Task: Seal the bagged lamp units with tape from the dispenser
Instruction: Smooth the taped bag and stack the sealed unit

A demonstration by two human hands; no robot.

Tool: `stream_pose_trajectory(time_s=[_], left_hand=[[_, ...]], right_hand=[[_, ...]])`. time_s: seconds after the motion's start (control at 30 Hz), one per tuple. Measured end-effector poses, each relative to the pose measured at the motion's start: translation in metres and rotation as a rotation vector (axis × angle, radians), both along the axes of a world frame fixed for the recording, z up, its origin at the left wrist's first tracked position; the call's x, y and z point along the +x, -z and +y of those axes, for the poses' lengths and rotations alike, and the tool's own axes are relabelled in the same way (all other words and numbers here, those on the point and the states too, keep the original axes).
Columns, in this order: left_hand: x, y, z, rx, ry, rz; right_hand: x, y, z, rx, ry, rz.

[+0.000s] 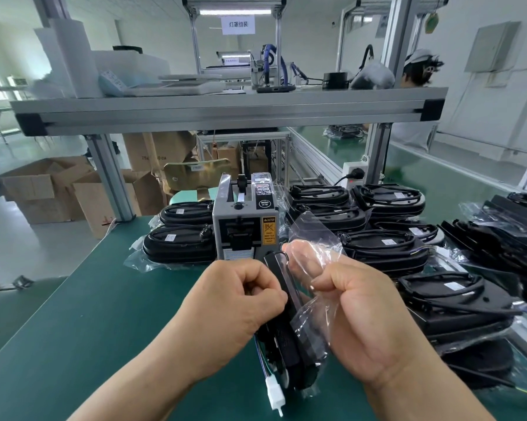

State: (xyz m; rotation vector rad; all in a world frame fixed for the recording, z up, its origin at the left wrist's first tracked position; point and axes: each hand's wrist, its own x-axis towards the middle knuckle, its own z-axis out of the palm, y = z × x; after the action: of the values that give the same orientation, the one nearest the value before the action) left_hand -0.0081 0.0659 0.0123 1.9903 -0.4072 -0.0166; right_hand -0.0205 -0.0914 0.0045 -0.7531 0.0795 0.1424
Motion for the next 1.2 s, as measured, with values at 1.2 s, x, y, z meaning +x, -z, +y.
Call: stream_pose_trajectory(time_s=[1.2], left_hand=[[0.013,0.034,0.001,-0.095,-0.036,0.117]], right_hand=[[-0.004,0.010,-0.018,-0.193,-0.124,-0.153]])
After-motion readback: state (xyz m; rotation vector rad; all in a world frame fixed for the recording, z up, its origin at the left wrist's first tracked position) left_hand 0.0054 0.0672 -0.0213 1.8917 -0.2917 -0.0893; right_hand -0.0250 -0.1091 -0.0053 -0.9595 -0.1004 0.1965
